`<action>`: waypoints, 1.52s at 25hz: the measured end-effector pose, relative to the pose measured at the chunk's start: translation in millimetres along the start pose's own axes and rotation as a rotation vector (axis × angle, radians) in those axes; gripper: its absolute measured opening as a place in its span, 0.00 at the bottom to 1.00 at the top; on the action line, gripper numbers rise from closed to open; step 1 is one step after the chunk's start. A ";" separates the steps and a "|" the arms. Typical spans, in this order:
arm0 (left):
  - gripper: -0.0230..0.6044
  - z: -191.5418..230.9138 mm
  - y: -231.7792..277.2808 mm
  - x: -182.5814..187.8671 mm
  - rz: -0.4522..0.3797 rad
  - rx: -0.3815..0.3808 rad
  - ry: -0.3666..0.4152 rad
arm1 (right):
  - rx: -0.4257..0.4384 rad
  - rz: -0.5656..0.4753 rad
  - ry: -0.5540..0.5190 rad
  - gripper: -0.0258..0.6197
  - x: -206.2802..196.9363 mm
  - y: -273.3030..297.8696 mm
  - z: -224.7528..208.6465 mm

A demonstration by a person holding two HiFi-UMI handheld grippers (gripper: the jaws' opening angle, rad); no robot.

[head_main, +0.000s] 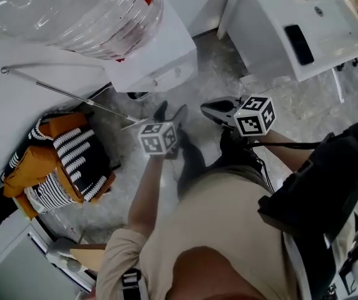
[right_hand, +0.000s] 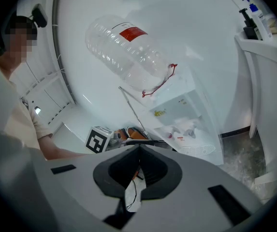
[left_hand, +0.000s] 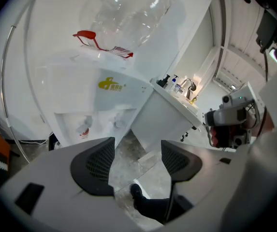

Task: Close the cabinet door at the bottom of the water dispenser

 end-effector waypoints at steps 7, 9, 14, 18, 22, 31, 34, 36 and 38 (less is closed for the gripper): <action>0.50 -22.3 -21.6 5.4 -0.004 -0.028 0.018 | -0.035 0.068 0.001 0.06 -9.0 -17.3 4.8; 0.50 -20.2 -23.5 13.6 -0.008 -0.024 0.051 | -0.025 0.071 -0.026 0.06 -5.6 -14.8 8.1; 0.50 -32.5 -29.6 52.3 -0.058 -0.032 0.118 | 0.013 0.086 -0.039 0.06 -0.4 -11.4 14.3; 0.49 -45.5 -41.7 78.0 -0.115 -0.045 0.115 | 0.041 0.052 -0.050 0.06 13.7 -10.5 22.1; 0.42 -70.0 -49.7 90.4 -0.171 -0.068 0.082 | 0.051 0.013 -0.060 0.06 26.1 -21.6 22.1; 0.03 -115.0 -49.5 108.1 -0.334 0.052 0.013 | 0.190 -0.095 -0.131 0.06 68.3 -44.6 32.1; 0.03 -127.6 -50.6 118.2 -0.375 0.068 0.010 | 0.240 -0.112 -0.162 0.06 80.1 -53.6 38.6; 0.02 -136.5 -51.5 118.3 -0.380 0.084 0.039 | 0.263 -0.110 -0.174 0.06 79.8 -62.3 40.7; 0.02 -145.0 -52.1 115.9 -0.378 0.105 0.071 | 0.276 -0.098 -0.175 0.06 77.3 -69.5 38.9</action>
Point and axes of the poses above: the fingertips, and each gripper's own axes: y forward along the fingers, z to its left, x out of its top, the point moved 4 cm from there along -y, backward along the fingers, and after that the axes turned 13 degrees about -z, right-handed, at the moved point
